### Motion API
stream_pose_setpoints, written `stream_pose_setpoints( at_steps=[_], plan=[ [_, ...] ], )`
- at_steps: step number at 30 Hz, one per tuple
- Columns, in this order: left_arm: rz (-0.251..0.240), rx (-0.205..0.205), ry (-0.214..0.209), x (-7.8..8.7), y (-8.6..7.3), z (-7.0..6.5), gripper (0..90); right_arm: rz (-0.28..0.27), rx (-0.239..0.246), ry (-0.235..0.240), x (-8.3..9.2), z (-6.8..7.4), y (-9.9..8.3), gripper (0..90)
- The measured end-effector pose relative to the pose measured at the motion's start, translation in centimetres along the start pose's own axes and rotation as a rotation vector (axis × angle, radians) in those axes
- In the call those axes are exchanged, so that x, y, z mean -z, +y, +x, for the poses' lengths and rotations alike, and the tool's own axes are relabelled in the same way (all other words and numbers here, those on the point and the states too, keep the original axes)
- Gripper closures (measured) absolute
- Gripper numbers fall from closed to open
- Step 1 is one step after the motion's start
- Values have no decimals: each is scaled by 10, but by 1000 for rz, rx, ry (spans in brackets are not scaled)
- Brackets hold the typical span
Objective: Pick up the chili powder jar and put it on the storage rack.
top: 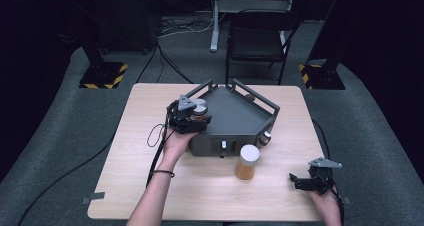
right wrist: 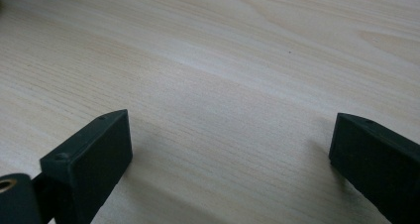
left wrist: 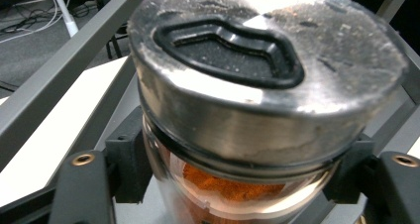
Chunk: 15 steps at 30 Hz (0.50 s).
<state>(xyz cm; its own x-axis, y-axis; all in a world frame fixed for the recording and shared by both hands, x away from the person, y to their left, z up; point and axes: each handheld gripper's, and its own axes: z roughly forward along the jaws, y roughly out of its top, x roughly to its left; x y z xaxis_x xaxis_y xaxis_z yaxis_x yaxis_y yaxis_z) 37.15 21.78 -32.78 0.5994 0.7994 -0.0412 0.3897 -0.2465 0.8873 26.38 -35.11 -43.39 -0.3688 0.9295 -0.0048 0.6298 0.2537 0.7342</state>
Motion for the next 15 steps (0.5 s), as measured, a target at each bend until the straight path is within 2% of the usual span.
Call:
stream_pose_setpoints(
  at_steps=[2,5,9,12,13,15],
  plan=[
    [-8,11,0,2,0,1,216,0,0,0,0,0,0,18],
    [-4,3,11,6,1,-1,156,0,0,0,0,0,0,18],
    [-23,2,13,13,-1,-1,94,0,0,0,0,0,0,18],
    [-40,-10,10,17,-4,-1,76,0,0,0,0,0,0,18],
    [-37,-25,11,19,-3,-1,57,0,1,0,0,0,0,18],
    [-37,-28,14,21,-3,-2,32,0,0,0,0,0,0,18]
  ],
)
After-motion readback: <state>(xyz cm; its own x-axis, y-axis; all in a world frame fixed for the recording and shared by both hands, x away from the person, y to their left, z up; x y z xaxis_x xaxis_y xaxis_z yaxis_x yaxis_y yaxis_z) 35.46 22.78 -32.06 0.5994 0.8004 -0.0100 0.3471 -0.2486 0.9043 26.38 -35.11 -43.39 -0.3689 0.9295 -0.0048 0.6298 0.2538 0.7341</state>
